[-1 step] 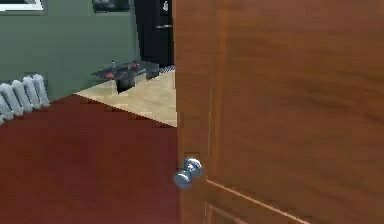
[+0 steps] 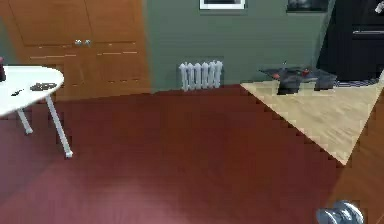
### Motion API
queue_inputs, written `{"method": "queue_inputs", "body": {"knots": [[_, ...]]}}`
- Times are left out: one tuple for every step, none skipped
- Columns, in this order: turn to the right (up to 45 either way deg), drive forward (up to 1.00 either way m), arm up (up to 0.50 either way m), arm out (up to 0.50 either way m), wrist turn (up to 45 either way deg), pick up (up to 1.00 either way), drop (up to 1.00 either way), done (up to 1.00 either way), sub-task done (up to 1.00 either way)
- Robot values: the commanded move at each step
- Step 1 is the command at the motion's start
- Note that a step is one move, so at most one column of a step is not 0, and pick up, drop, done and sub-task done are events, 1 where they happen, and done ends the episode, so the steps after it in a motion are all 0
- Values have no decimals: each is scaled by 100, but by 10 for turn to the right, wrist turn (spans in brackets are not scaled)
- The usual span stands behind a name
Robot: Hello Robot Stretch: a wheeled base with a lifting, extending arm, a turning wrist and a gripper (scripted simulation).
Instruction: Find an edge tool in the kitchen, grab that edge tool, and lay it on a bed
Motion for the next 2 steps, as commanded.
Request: {"method": "queue_inputs", "body": {"knots": [[-450, 0, 0, 0, 0, 0, 0, 0, 0], [-450, 0, 0, 0, 0, 0, 0, 0, 0]]}}
